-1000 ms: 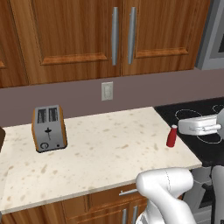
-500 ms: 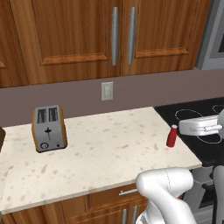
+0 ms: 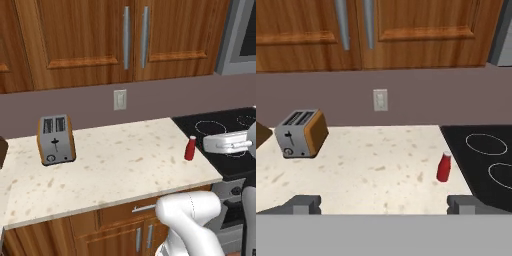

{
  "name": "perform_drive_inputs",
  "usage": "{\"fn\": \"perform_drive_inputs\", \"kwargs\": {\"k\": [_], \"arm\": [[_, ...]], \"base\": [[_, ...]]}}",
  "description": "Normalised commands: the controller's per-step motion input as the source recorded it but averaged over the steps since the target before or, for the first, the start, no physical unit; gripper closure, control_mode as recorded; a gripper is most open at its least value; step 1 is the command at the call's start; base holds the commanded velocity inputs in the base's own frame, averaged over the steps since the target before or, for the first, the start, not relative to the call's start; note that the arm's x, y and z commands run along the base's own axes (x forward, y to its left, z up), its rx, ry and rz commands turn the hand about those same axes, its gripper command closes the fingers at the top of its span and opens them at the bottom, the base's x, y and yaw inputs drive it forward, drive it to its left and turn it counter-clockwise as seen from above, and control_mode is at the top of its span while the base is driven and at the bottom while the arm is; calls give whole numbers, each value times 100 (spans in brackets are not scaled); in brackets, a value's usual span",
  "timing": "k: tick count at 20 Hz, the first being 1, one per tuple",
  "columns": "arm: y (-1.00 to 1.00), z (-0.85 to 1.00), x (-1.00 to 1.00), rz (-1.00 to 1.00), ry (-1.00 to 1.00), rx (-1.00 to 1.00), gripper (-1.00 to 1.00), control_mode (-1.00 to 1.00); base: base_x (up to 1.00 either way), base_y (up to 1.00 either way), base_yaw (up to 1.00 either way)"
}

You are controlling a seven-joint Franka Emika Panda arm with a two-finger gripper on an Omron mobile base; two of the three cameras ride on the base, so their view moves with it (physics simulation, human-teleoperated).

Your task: Take 2 condiments from the cabinet and move them on the counter near the stove.Make sure the condiments are lined up with each other, next to each other.

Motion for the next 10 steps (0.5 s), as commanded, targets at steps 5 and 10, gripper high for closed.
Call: {"fn": "perform_drive_inputs", "kwargs": {"k": [5,10], "arm": [[0,0,0,0,0,0,-100,100],[0,0,0,0,0,0,-100,100]], "base": [[-100,0,-5],[-100,5,-1]]}}
